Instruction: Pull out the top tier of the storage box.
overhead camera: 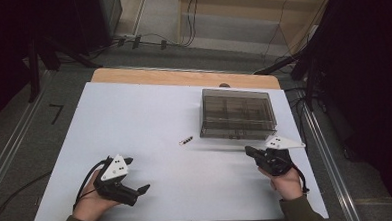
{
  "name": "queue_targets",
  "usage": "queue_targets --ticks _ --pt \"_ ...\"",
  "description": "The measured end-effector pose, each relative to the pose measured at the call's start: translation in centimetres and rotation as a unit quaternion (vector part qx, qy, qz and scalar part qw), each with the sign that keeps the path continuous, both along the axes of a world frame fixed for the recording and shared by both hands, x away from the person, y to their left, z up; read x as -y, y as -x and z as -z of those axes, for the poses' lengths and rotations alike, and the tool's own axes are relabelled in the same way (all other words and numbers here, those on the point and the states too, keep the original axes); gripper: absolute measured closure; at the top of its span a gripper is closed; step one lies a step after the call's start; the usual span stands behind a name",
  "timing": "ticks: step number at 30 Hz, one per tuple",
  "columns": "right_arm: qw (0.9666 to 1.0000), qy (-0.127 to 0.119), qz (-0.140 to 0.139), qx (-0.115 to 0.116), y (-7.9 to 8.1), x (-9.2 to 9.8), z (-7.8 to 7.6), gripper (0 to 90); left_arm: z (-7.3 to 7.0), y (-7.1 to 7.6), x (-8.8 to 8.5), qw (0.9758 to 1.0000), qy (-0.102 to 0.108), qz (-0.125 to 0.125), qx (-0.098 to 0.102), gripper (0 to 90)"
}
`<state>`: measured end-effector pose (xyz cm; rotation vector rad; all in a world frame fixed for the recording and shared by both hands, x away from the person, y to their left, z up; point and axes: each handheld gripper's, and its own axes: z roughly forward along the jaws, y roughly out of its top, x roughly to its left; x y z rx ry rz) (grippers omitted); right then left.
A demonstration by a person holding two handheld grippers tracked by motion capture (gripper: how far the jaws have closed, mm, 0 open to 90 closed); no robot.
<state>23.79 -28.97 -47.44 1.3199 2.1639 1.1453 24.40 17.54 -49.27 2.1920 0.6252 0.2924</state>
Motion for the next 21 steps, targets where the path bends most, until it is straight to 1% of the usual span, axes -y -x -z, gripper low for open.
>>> queue_targets --ticks 3,5,8,18,21 --pt "1.0 0.002 -0.004 0.001 -0.1 0.1 -0.2 87.6 0.0 0.0 0.0 1.0 0.0 0.0 0.0 0.0" --pt "1.0 0.0 -0.004 -0.008 -0.2 0.2 -0.4 87.6 0.0 0.0 0.0 1.0 -0.001 0.0 0.0 0.0" --pt "1.0 -0.001 -0.003 -0.009 -0.4 0.4 -0.7 87.6 0.0 0.0 0.0 1.0 -0.001 0.0 0.0 0.0" --pt "1.0 -0.005 0.001 -0.002 -1.2 1.0 -2.0 87.6 0.0 0.0 0.0 1.0 0.001 -0.001 -0.002 0.0" --pt "0.9999 -0.012 -0.005 -0.002 -1.5 1.2 -2.5 87.6 0.0 0.0 0.0 1.0 0.0 -0.001 -0.002 0.0"
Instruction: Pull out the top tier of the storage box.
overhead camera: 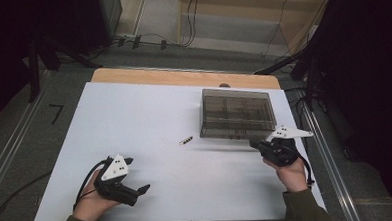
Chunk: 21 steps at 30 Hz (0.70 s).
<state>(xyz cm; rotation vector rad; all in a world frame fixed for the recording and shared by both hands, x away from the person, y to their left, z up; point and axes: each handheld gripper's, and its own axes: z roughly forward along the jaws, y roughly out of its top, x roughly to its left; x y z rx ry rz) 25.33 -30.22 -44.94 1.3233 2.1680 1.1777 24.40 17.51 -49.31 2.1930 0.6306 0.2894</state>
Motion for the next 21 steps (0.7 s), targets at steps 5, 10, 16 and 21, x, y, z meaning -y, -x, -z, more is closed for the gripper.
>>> queue_targets --ticks 5,10,16,21 --pt "0.9999 0.0 -0.01 -0.004 -0.5 0.3 -0.7 87.6 0.0 0.0 0.0 1.0 -0.001 0.0 0.0 0.0" --pt "0.9999 0.001 -0.01 -0.008 -1.0 0.2 -1.0 87.6 0.0 0.0 0.0 1.0 -0.004 0.001 0.0 0.0" --pt "0.9999 0.01 -0.006 0.0 -1.7 0.1 -1.7 87.6 0.0 -0.1 0.0 1.0 0.0 0.001 -0.003 0.0" --pt "0.9999 0.015 0.0 -0.003 -2.4 0.2 -2.2 87.6 0.0 -0.1 0.0 1.0 0.005 -0.001 -0.004 0.0"
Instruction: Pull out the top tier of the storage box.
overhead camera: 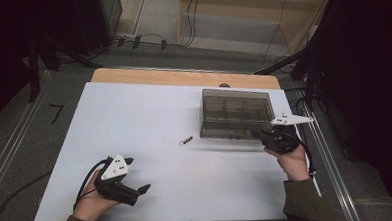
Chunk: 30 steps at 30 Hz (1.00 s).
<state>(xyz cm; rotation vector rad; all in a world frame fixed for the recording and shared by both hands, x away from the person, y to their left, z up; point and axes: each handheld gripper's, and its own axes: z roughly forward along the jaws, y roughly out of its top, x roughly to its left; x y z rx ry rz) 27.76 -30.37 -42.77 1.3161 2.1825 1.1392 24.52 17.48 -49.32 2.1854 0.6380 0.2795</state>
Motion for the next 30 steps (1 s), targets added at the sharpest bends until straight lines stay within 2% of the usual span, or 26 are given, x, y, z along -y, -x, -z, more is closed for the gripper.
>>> queue_targets --ticks 6,14,30 --pt "1.0 0.001 0.007 -0.002 -1.0 0.1 -0.1 87.6 0.0 -0.1 0.0 1.0 -0.003 0.0 0.0 0.0" --pt "0.9999 0.014 0.005 -0.006 -2.4 -0.4 0.0 87.6 0.1 0.0 0.0 1.0 -0.004 0.001 0.001 0.0" --pt "0.9995 0.023 0.014 -0.015 -3.0 -0.2 0.6 87.7 0.1 0.0 0.0 1.0 -0.005 0.001 0.0 0.0"
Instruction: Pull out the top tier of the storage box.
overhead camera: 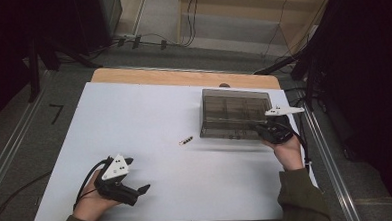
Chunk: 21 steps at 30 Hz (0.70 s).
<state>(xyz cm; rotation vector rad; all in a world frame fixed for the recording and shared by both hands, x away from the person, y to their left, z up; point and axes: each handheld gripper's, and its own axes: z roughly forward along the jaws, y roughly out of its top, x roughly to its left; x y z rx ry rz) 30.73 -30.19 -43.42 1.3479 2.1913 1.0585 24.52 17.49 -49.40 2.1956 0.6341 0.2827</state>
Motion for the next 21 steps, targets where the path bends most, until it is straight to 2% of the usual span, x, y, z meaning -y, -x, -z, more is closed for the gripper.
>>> queue_targets --ticks 21 --pt "0.9999 0.005 -0.003 -0.009 -0.07 0.02 0.51 87.8 -0.01 0.03 0.01 1.0 0.0 0.0 -0.001 0.0"
